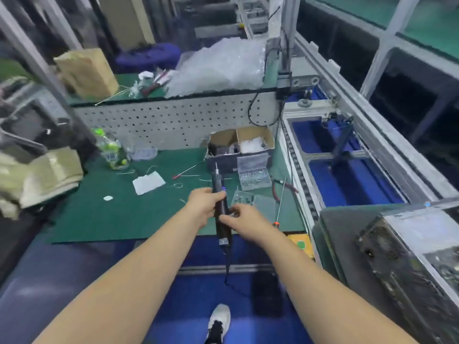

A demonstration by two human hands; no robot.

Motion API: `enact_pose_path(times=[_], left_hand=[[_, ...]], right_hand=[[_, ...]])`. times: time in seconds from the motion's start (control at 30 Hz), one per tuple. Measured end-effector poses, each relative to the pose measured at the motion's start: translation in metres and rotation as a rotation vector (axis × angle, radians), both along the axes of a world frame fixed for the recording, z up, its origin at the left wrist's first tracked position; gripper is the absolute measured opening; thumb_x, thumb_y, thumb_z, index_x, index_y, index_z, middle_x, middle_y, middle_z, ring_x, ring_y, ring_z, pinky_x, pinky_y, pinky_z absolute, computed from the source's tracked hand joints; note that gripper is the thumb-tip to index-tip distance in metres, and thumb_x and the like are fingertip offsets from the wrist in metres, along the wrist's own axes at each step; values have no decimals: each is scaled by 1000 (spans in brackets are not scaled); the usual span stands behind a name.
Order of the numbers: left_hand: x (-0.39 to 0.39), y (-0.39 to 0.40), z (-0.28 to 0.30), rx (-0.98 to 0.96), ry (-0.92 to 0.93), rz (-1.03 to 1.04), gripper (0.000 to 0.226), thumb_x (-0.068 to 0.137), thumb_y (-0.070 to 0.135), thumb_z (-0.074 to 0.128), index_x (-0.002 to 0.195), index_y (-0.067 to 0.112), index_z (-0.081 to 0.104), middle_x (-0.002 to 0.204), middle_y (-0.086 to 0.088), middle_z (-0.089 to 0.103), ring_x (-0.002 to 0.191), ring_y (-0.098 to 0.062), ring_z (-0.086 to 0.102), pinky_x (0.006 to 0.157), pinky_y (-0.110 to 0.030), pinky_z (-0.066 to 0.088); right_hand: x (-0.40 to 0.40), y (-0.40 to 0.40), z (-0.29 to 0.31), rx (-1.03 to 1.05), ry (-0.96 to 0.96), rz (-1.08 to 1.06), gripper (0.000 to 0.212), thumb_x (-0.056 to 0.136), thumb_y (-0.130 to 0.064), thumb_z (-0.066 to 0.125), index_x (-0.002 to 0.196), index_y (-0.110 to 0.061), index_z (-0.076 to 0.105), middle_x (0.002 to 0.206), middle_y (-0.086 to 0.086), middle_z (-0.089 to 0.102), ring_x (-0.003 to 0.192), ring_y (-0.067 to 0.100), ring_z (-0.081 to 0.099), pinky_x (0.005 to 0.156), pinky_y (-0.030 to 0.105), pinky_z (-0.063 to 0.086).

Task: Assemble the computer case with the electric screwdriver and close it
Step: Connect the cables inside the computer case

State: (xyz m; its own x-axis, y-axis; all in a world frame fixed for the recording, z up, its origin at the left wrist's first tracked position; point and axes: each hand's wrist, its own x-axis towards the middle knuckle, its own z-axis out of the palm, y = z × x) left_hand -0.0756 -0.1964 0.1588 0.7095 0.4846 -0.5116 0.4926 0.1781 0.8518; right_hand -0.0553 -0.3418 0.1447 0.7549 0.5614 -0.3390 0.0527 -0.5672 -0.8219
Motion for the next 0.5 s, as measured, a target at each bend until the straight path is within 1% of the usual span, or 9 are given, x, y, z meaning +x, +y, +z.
enact_pose_path(times=[0.07,0.13,0.17,0.23,0.27,0.3,0.37,0.43,0.5], left_hand=[[12,30,-15,45,43,-10,10,91,6,73,93,10,65,80,-8,68,65,-21,65,65,-35,58],[30,55,-38,67,95,-32,9,89,9,76,94,9,69,78,-9,69,62,-20,66,61,-32,59],[42,66,-50,68,118,-41,10,88,10,77,95,9,71,80,-13,71,64,-23,67,65,-34,60],[67,82,-75,69,181,-71,17,85,14,79,100,10,74,94,-21,75,80,-31,72,83,-47,61],[80,88,-87,72,212,-84,20,84,15,80,103,11,75,99,-21,76,89,-35,74,89,-49,60],[93,93,-100,93,240,-97,24,83,17,81,106,12,76,100,-19,76,92,-35,74,88,-47,60],[117,99,-124,221,304,-160,25,81,24,81,105,16,78,96,-12,77,84,-29,71,76,-34,56],[135,103,-144,337,357,-236,24,82,29,80,101,15,79,94,-11,77,86,-29,70,73,-34,53],[147,104,-159,394,406,-299,21,85,27,77,98,11,78,94,-13,75,91,-32,70,71,-34,50]], right_hand=[[23,38,-13,-64,4,7,23,95,-41,64,90,-19,64,85,2,72,80,26,71,69,33,58],[49,69,-31,-96,54,-18,19,97,-34,58,97,-16,64,91,9,74,83,31,76,72,47,64],[62,83,-41,-115,87,-36,17,98,-29,56,99,-14,63,93,11,74,83,32,77,70,50,65],[86,104,-63,-166,149,-68,10,100,-22,54,99,-17,62,94,12,74,84,35,77,68,51,66],[98,112,-75,-199,166,-81,9,101,-21,54,97,-18,62,95,12,74,85,36,77,69,52,65],[109,119,-86,-232,172,-94,10,100,-21,55,97,-17,63,96,12,74,87,37,76,72,52,65],[127,129,-108,-302,166,-120,13,100,-22,56,101,-13,66,97,13,72,88,36,72,69,43,60],[140,136,-126,-361,150,-135,11,100,-22,55,98,-15,63,92,10,67,81,31,65,60,30,45],[147,141,-141,-404,134,-139,11,100,-19,55,97,-14,64,90,11,64,82,30,58,65,30,38]])
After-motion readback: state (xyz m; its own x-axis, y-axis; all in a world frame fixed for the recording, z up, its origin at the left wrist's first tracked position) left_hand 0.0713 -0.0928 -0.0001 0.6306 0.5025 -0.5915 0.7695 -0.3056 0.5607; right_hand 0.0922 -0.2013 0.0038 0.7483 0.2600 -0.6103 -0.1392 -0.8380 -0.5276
